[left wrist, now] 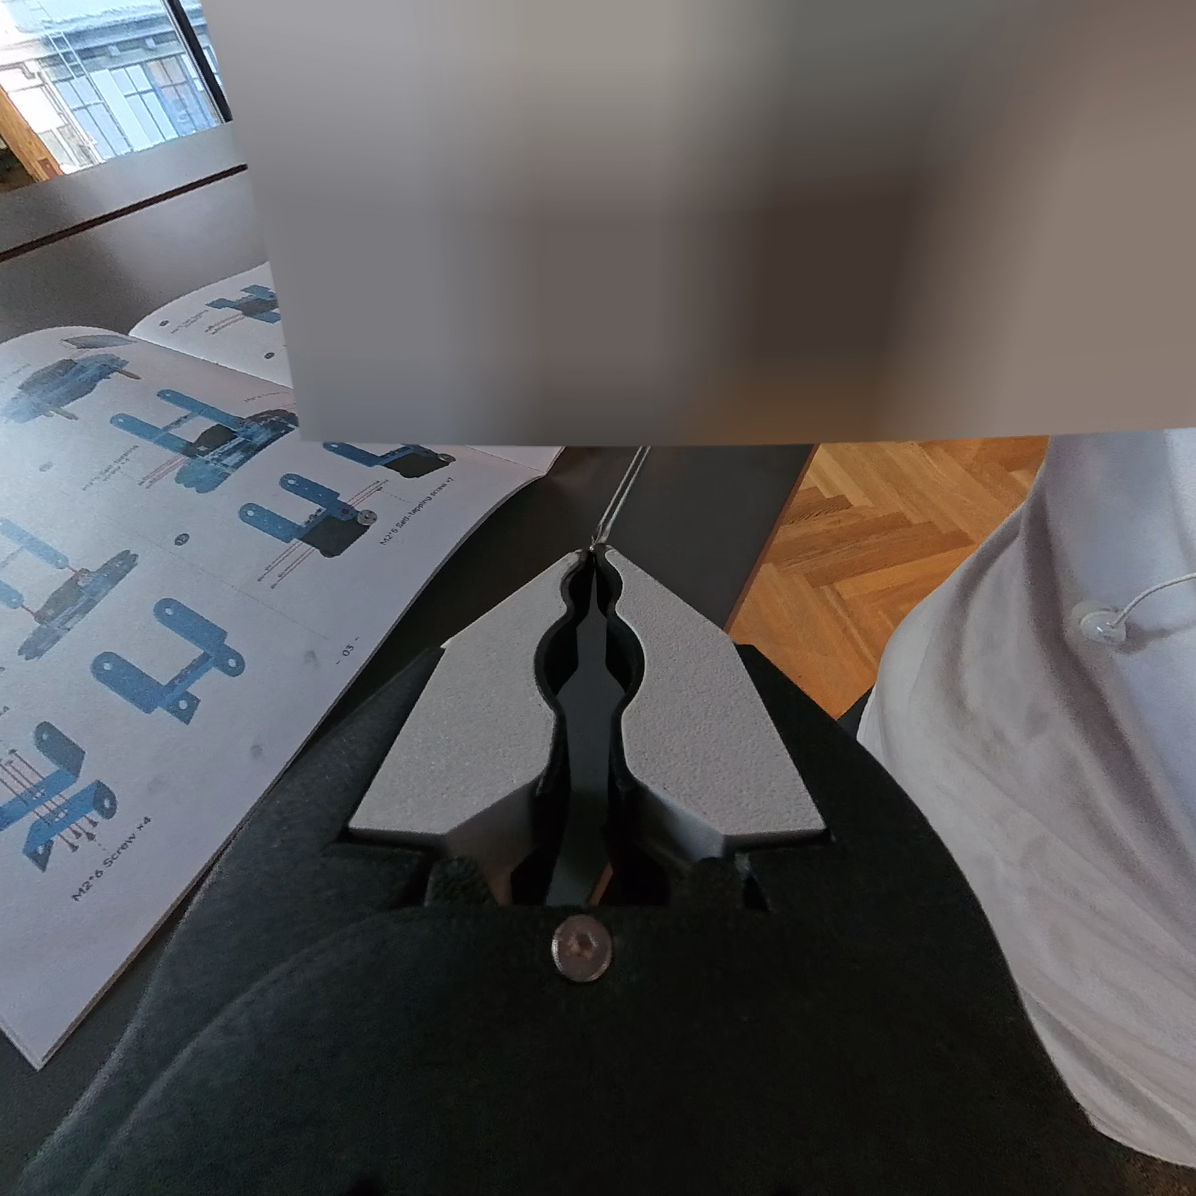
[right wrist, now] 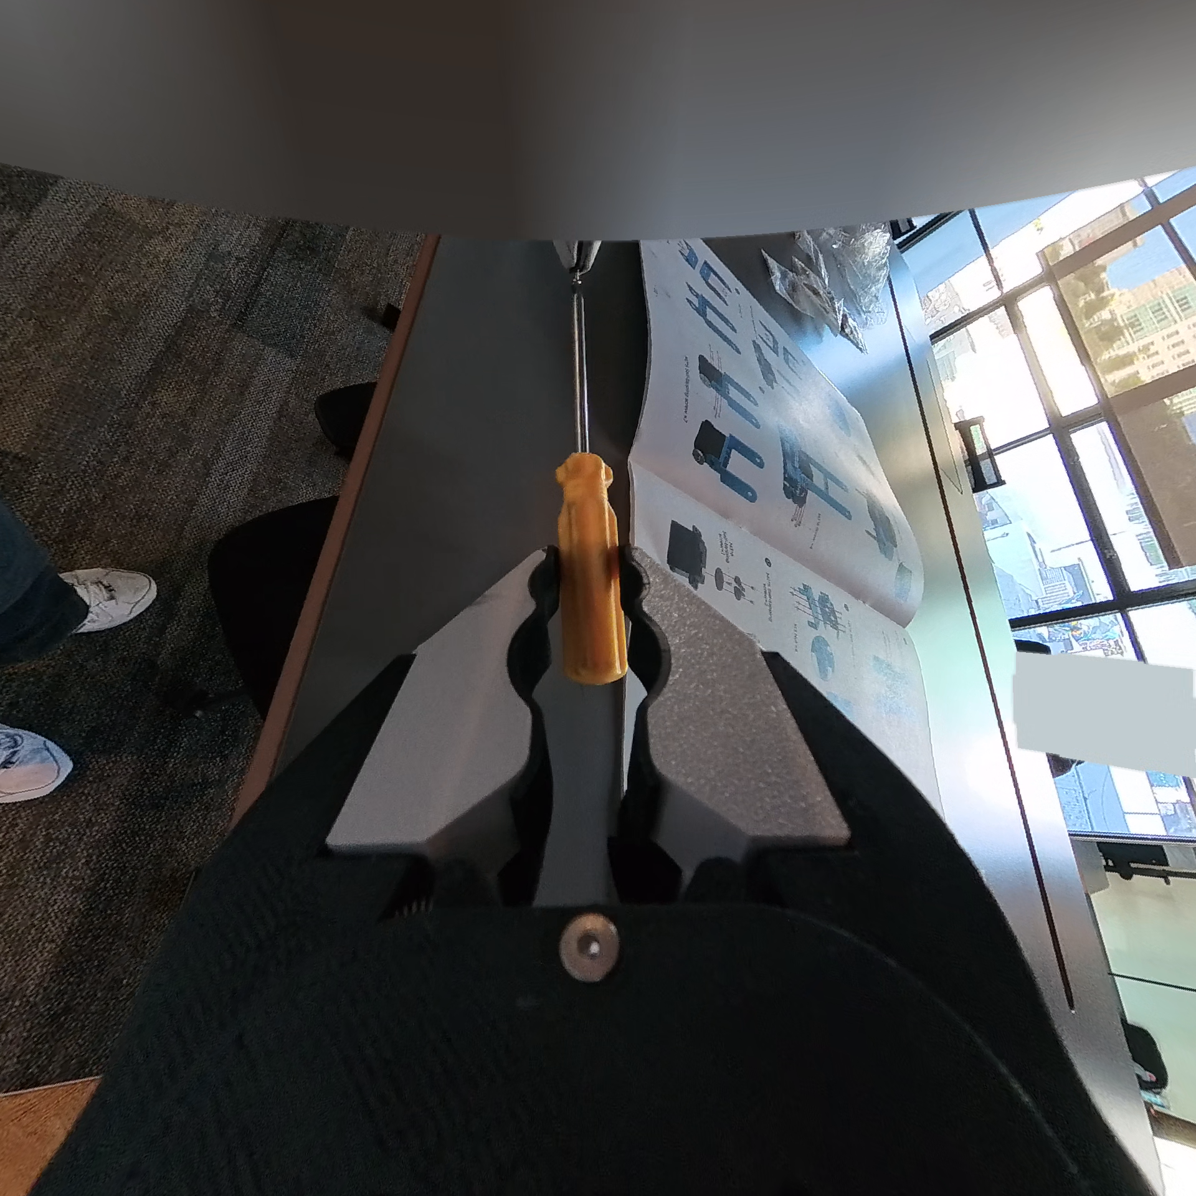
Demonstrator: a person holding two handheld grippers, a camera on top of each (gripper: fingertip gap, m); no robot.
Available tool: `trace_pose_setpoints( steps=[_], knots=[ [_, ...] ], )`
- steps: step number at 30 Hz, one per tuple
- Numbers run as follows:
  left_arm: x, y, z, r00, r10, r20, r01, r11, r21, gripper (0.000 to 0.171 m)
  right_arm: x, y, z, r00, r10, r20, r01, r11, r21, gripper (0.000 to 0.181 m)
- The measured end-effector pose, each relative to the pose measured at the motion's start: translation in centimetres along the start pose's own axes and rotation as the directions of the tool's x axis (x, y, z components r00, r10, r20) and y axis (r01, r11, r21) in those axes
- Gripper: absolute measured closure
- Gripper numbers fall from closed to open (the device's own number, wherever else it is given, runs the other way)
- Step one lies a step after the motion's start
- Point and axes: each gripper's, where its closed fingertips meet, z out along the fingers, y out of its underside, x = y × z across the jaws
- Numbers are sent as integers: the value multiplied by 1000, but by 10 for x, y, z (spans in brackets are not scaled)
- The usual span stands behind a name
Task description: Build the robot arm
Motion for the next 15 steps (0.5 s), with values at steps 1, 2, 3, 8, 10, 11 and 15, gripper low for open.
trace_pose_setpoints(
  steps=[1, 2, 3, 8, 10, 11, 15],
  knots=[
    [1, 0, 0, 1000, -4, -5, 4, 1000, 0, 171, 0, 0, 0, 1000, 1, 1, -1, 1000, -1, 164],
    [1, 0, 0, 1000, -9, -8, 9, 1000, 3, 171, 0, 0, 0, 1000, 0, 2, 0, 1000, 1, 164],
    [1, -1, 0, 1000, -15, -13, 15, 1000, 5, 171, 0, -1, 0, 1000, -2, 0, 2, 1000, 5, 165],
    [1, -3, -1, 998, -53, -27, 54, 998, 26, 171, 1, -3, -2, 1000, 4, -1, -4, 1000, 23, 164],
    [0, -4, 0, 998, -63, -26, 64, 997, 37, 171, 1, -3, -2, 1000, 7, 1, -7, 1000, 23, 164],
    [0, -4, -1, 997, -74, -27, 75, 996, 44, 171, 2, -3, -2, 1000, 8, -2, -8, 1000, 22, 164],
    [0, -12, -4, 977, -197, -87, 206, 973, 108, 171, 5, -5, -4, 999, 31, -8, -31, 999, 37, 164]
  ],
)
